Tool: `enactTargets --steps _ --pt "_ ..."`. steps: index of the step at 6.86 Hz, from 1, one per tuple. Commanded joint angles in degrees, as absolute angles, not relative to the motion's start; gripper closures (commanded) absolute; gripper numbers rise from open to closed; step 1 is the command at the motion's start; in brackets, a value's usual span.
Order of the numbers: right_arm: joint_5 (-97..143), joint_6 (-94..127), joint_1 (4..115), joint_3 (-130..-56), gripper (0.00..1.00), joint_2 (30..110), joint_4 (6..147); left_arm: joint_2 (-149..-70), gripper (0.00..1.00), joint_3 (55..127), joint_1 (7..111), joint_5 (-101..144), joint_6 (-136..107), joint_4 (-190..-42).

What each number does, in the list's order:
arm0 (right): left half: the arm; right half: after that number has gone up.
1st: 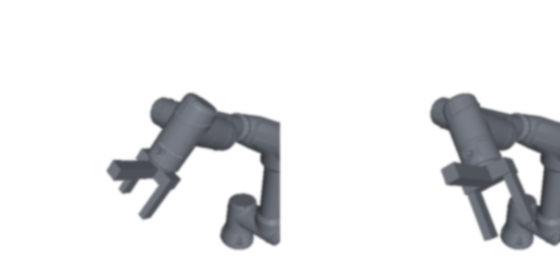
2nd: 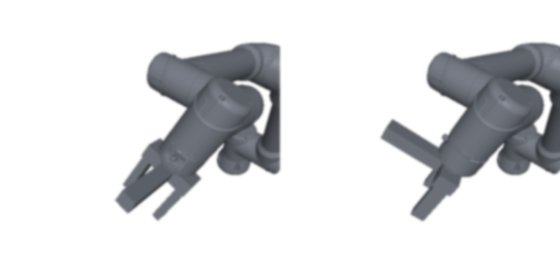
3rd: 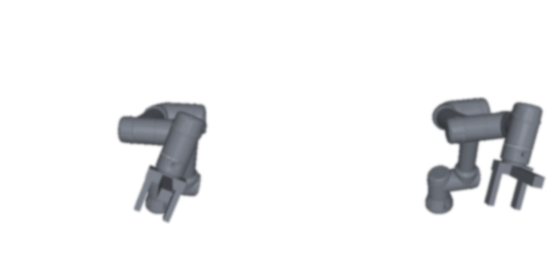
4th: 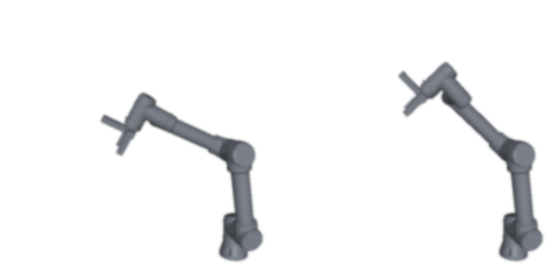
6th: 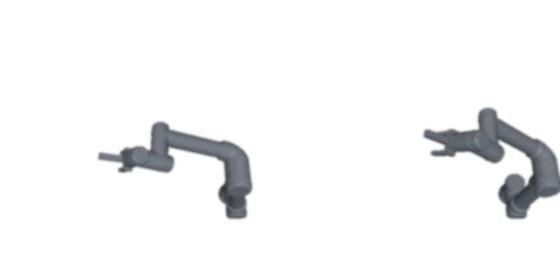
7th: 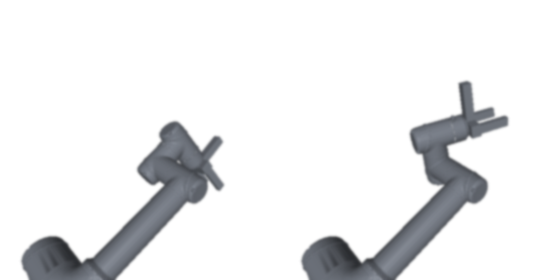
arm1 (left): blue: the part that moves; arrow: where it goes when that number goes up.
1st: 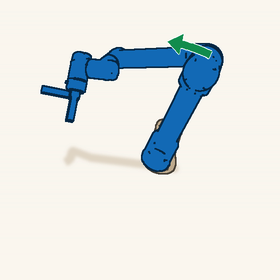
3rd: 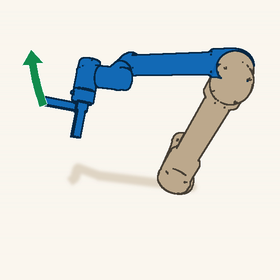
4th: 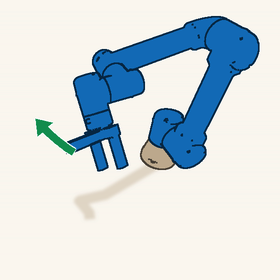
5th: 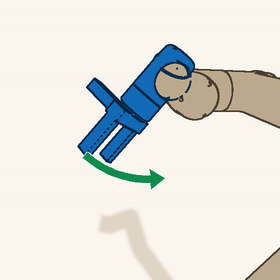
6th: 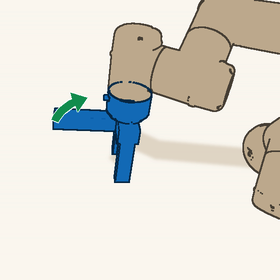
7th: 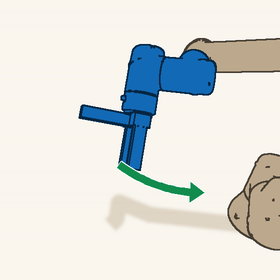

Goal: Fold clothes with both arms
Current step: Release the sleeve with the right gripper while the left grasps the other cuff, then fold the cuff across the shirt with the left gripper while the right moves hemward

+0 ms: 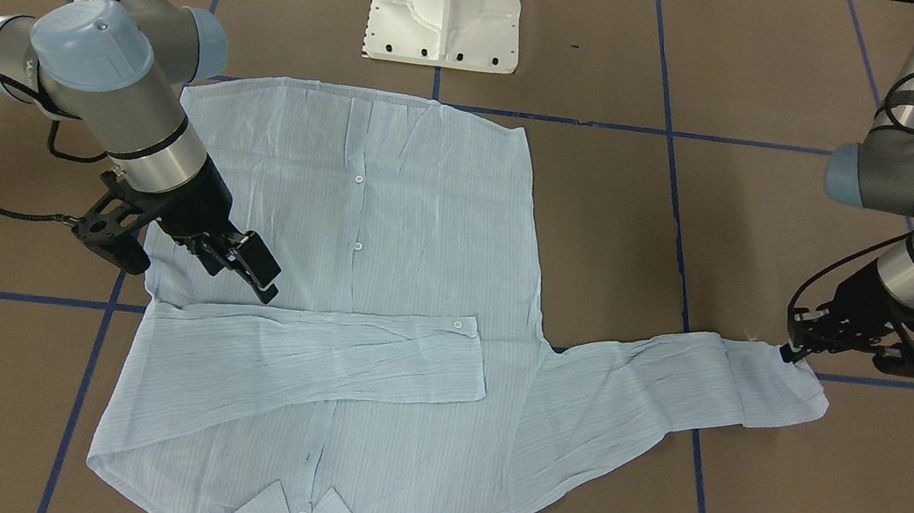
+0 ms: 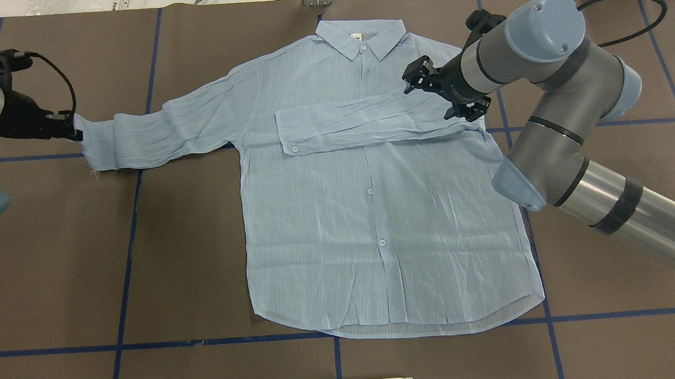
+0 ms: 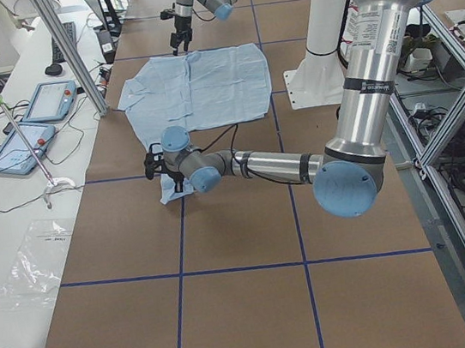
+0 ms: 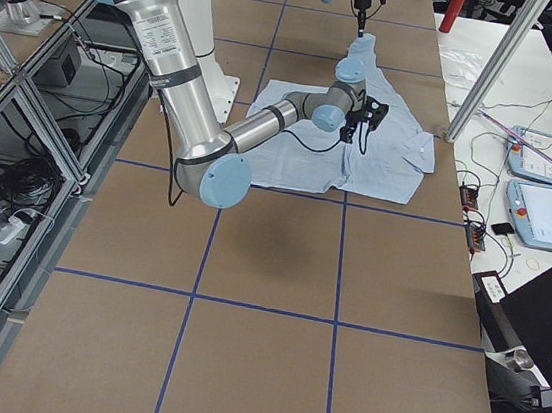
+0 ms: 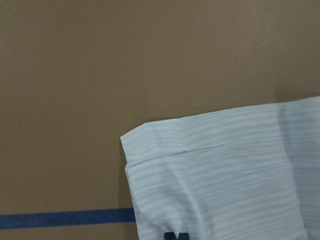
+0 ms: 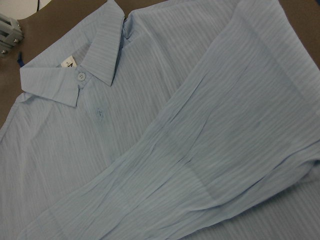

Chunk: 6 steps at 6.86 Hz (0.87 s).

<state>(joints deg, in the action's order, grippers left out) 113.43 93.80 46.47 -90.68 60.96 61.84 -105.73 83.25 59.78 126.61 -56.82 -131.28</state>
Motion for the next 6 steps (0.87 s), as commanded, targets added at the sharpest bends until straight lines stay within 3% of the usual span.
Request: enactTargets --steps 1,4,6 --pt "114.26 87.42 48.33 -92.63 0.00 65.37 61.70 -112.81 1.00 87.09 57.32 126.48 -68.41 -129.83" --pt "114.87 82.18 50.53 -92.64 0.00 68.11 61.61 -126.09 1.00 86.05 48.72 121.50 -81.70 -125.25" --pt "115.13 80.08 51.50 -92.64 0.00 69.60 61.35 -136.78 1.00 78.45 43.45 116.58 -89.34 -125.42"
